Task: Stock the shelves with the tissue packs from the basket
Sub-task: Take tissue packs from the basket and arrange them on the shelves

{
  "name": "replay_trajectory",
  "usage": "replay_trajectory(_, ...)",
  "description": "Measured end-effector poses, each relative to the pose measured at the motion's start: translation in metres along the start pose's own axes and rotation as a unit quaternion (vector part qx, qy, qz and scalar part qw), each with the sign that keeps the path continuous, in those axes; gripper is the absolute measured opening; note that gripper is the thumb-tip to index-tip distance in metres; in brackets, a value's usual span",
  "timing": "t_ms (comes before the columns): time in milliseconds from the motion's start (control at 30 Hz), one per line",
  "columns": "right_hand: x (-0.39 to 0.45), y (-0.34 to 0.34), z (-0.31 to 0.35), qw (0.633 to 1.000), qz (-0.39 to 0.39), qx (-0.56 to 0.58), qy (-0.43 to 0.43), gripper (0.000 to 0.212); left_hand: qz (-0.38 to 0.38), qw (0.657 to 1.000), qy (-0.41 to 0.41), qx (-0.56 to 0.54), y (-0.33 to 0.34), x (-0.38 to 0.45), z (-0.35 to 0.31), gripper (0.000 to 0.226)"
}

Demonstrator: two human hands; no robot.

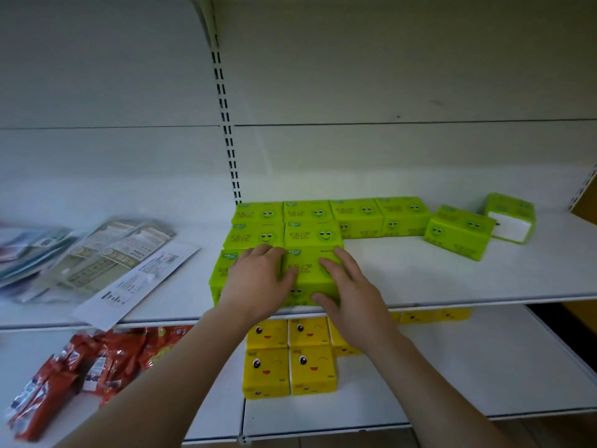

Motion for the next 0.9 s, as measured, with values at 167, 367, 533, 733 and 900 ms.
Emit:
replay_trajectory(167, -0.002, -0.001, 0.004, 1.0, 0.002, -0.011, -0.005, 0.067, -0.001, 1.0, 0.017, -0.007, -0.003, 0.001, -0.002, 0.045)
replay_trajectory(367, -0.05, -0.066, -0.009, 0.995, -0.091, 0.026, 0.017, 0.053, -0.096, 0.986, 0.104, -0.087, -0.024, -0.031, -0.068, 0.028)
replay_trajectory(533, -0.133, -0.138, -0.056, 0.987, -0.133, 0.005, 0.092, 0.033, 0.018, 0.965, 0.178, -0.189, 0.024, -0.079, -0.162, 0.018)
replay_trajectory(733, -0.249, -0.193, -0.119, 0.962, -0.088, -0.043, 0.256, 0.023, 0.266, 0.919, 0.259, -0.136, 0.143, -0.172, -0.251, 0.026)
replay_trajectory(900, -0.334, -0.164, -0.157, 0.918, 0.077, -0.133, 0.365, 0.024, 0.394, 0.872, 0.284, -0.053, 0.227, -0.246, -0.279, 0.053)
Point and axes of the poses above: each hand's wrist, its own x-axis towards the middle knuckle, its own y-axis out of the palm, z = x × y, the point moved 10 cm from there along x, towards the middle knuckle, and after that the axes turned 5 degrees about -y, right-handed, at the moved point
